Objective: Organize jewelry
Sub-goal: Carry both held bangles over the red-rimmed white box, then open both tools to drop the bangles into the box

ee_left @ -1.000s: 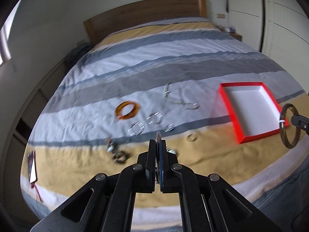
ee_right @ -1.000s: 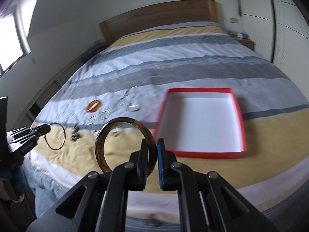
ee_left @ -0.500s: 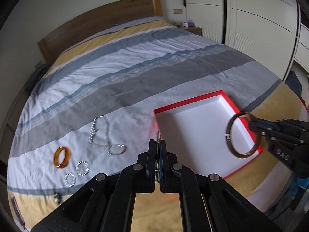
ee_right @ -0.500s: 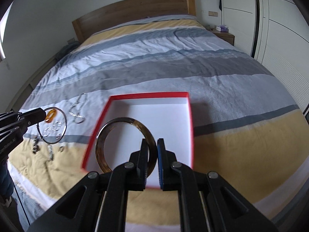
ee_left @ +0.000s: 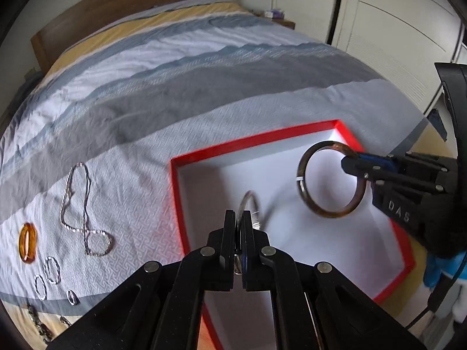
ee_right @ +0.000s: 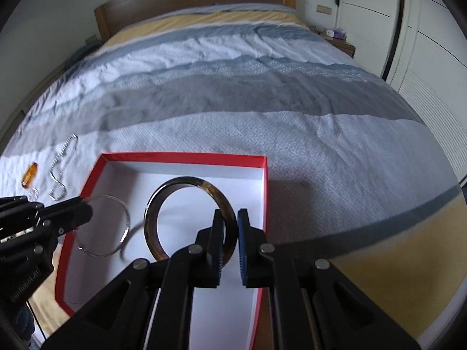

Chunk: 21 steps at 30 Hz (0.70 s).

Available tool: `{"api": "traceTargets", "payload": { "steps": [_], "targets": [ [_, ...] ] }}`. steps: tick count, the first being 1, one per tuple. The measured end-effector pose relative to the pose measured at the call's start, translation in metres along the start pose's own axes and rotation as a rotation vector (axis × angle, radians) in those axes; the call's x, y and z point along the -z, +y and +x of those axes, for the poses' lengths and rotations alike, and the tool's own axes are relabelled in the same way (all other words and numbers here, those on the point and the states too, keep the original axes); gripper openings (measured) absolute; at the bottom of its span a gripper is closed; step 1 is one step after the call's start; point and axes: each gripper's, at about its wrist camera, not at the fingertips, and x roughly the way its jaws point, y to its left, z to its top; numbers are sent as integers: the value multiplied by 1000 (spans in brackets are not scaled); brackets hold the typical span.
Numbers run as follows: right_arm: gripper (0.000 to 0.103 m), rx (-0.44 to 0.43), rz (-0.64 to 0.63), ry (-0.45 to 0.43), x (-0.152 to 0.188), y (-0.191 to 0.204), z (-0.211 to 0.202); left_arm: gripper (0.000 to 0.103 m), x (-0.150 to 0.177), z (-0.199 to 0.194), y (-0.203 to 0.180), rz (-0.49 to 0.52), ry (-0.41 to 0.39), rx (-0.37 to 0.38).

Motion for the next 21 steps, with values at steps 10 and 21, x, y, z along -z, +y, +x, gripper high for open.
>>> {"api": "traceTargets", "payload": {
  "steps": [10,21],
  "targets": [
    [8,22,-95,67,0,8,23,4,21,37,-1,25,98,-26],
    [10,68,-158,120,1,19,30,16,18,42,3,-21,126,22]
  ]
}}
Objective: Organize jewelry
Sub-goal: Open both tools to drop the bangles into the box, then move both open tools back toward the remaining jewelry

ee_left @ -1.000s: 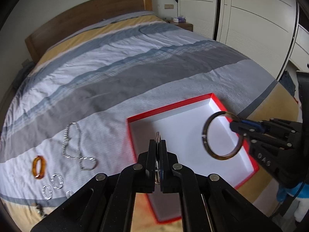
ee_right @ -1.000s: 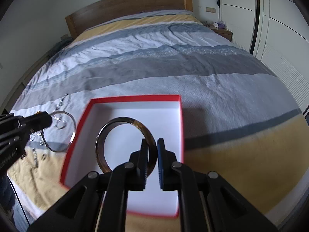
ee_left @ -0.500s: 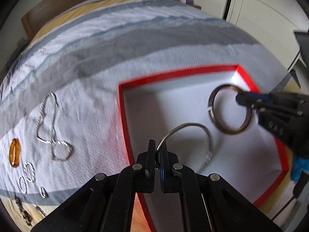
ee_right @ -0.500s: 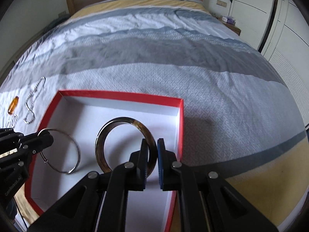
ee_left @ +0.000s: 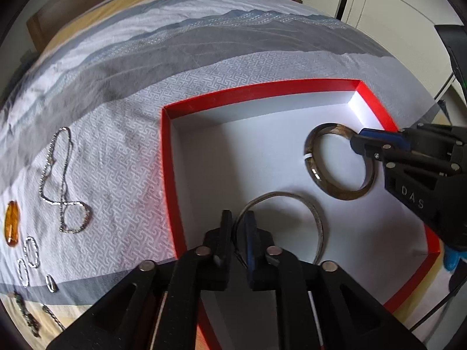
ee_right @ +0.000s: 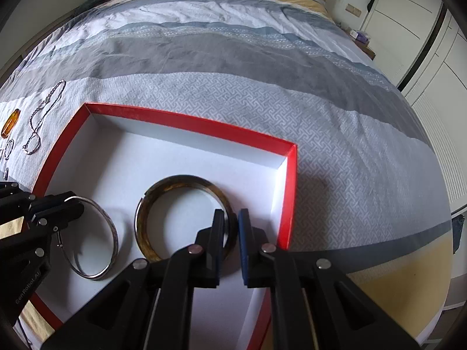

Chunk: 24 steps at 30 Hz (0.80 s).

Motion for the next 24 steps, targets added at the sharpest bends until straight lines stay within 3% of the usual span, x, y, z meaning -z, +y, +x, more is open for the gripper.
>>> {"api": "traceTargets", "payload": {
  "steps": [1,3,5,7,14,17,24],
  "targets": [
    [11,0,7,-3,0,0,-2,19,0,-2,-1,-4,-3,16],
    [21,-5,24,-25,2,-3,-14,40,0,-10,-5,-1,-31,16],
    [25,-11,43,-50,5,-6,-28,49,1,-22,-6,1,-65,13],
    [31,-11,65,-73,11,-10,-47,49,2,-38,-7,-14,-92,18],
    [34,-40,155,-141,42,-11,-111,49,19,-112,-10,-8,-271,-5],
    [34,-56,156,-162,57,3,-136,49,31,-139,-9,2,-264,3],
    [34,-128,148,-227,92,50,-192,53,84,-209,10,-26,-303,-76]
  ]
}}
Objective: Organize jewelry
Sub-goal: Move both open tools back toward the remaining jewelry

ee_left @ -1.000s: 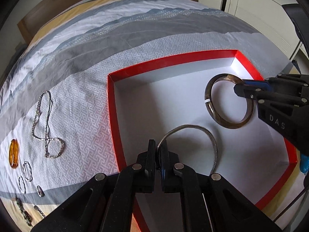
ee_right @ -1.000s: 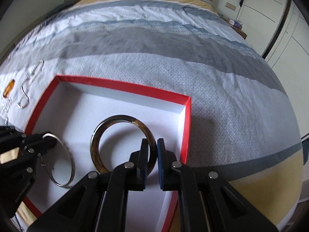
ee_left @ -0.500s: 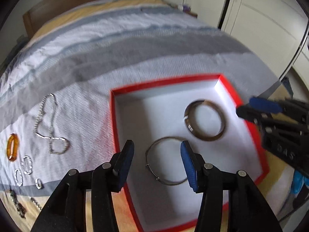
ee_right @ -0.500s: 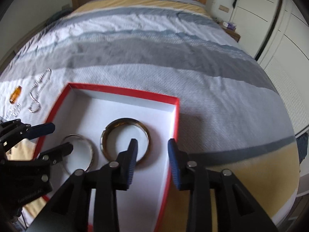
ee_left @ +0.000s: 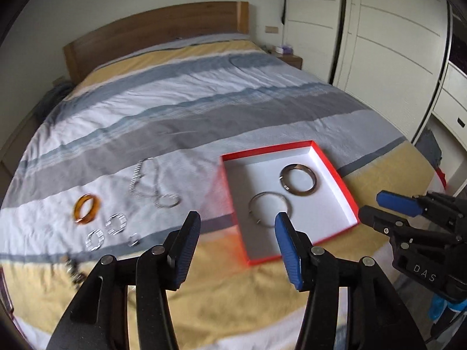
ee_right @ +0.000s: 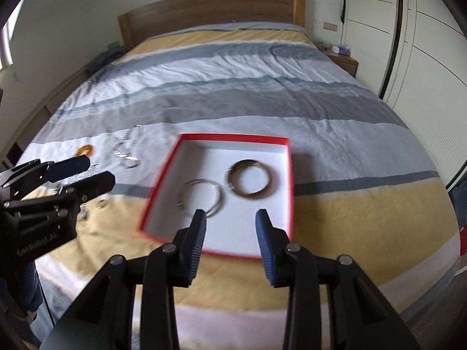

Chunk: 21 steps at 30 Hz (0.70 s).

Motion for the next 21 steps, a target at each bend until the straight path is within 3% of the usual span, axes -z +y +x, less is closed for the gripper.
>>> {"api": "traceTargets", "payload": {
  "steps": [3,14,18,21],
  "targets": [
    [34,-26,-2,-21,9,19,-21,60,10,-30,17,-11,-21,-45],
    [34,-68,-60,-144,19,73,-104,64,47,-171,104,-125,-227,-225],
    [34,-84,-86,-189,22,87,-129,64,69,-212,131,-167,-295,-266],
    [34,-93,-105,-208,24,98,-140,66,79,-228,144,-180,-303,-283]
  ]
}}
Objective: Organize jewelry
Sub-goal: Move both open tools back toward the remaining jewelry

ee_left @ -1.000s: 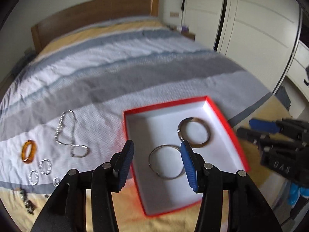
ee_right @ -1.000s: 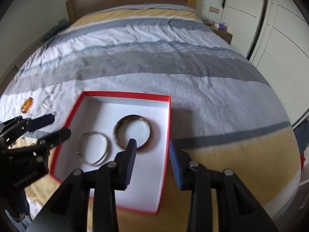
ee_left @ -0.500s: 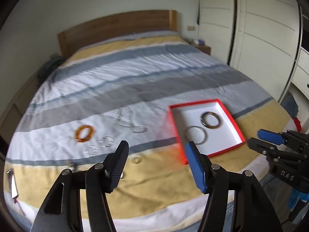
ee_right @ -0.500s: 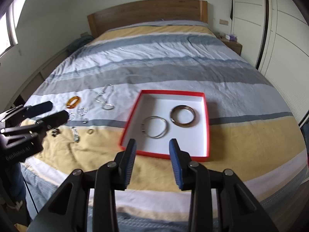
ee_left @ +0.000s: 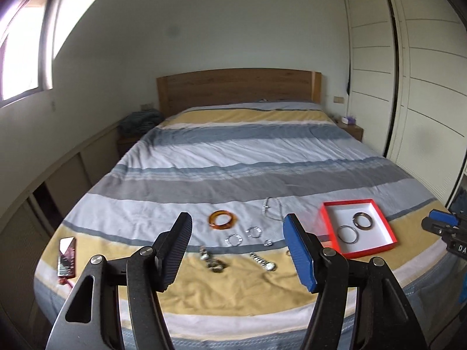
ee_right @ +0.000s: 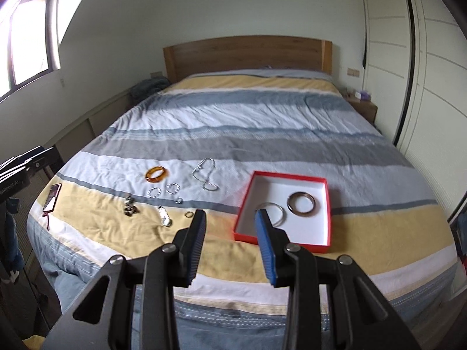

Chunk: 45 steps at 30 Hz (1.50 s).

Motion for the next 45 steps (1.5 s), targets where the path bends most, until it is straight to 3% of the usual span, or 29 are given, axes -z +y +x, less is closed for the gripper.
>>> {"api": "traceTargets", "payload": {
  "steps": [3,12,23,29,45],
  "targets": [
    [34,-8,-17,-7,-2,10,-4,77,6,-8,19,-33,7,-44],
    [34,-52,-25,9,2,33,17,77,36,20,47,-83,89,-61],
    [34,-149,-40,160,30,57,114,77,85,103,71,-166,222,-78],
    [34,-191,-65,231,40,71,163,77,109,149,73,-162,314,-94],
    [34,-288,-55,374,51,89,266,77,128,242,72,-173,431,-54]
  ]
}}
